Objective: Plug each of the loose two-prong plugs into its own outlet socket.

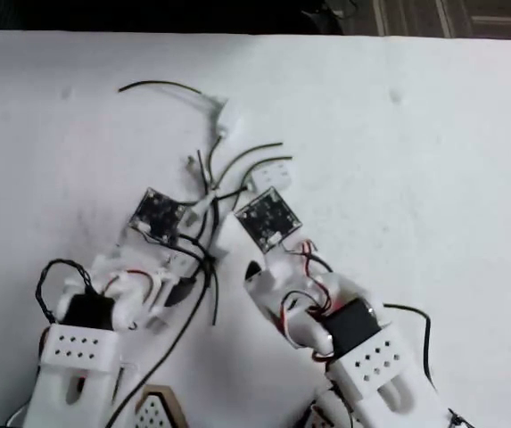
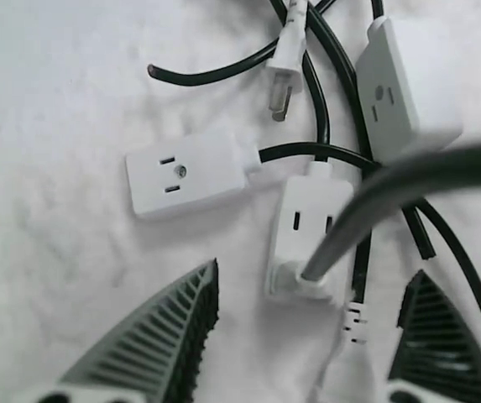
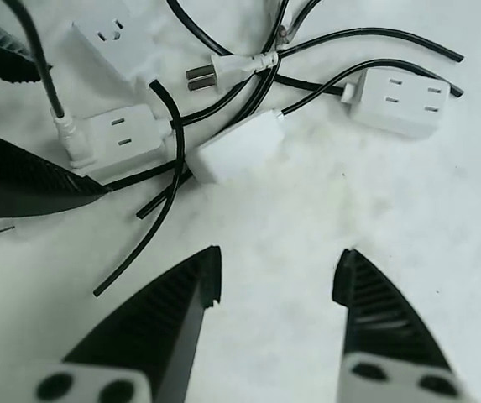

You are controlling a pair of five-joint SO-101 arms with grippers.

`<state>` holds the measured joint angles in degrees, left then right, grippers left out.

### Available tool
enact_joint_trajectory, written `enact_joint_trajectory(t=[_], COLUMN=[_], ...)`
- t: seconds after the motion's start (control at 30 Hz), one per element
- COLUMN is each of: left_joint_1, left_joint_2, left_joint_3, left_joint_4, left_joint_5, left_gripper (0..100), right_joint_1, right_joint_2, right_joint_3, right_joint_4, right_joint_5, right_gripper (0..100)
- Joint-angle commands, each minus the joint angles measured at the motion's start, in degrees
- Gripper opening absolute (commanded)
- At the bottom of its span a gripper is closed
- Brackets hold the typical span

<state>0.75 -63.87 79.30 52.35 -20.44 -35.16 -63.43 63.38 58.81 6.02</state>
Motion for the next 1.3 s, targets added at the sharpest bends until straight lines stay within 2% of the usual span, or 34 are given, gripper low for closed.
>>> enact_joint_trajectory(t=[0.0, 0.2, 0.3, 0.43, 0.9, 1.27], left_joint_1=[0.5, -1.5, -1.6, -1.2, 1.5, 0.9], left_joint_2=[4.2, 30.4, 41.4, 47.8, 47.9, 28.6], left_joint_3=[-4.0, -23.6, -28.6, -29.8, -30.4, -42.5], left_joint_4=[0.1, 6.6, 5.7, 2.8, 5.7, 22.2], left_joint_5=[0.3, 1.3, 1.3, 1.2, 1.3, 1.3], left_gripper=[34, 34, 34, 30, 10, 5], right_joint_1=[0.5, 0.5, 0.5, 0.7, 0.8, 0.8], right_joint_2=[-1.1, -1.1, -1.1, -1.1, -1.1, -1.1], right_joint_3=[-0.2, -0.2, -0.2, -0.2, -0.2, -0.2], right_joint_4=[-1.1, -1.1, -1.1, -1.1, -1.1, -1.1], right_joint_5=[-2.4, -2.4, -2.4, -2.4, -2.5, -2.8], right_gripper=[21.8, 21.8, 21.8, 21.8, 21.8, 21.8])
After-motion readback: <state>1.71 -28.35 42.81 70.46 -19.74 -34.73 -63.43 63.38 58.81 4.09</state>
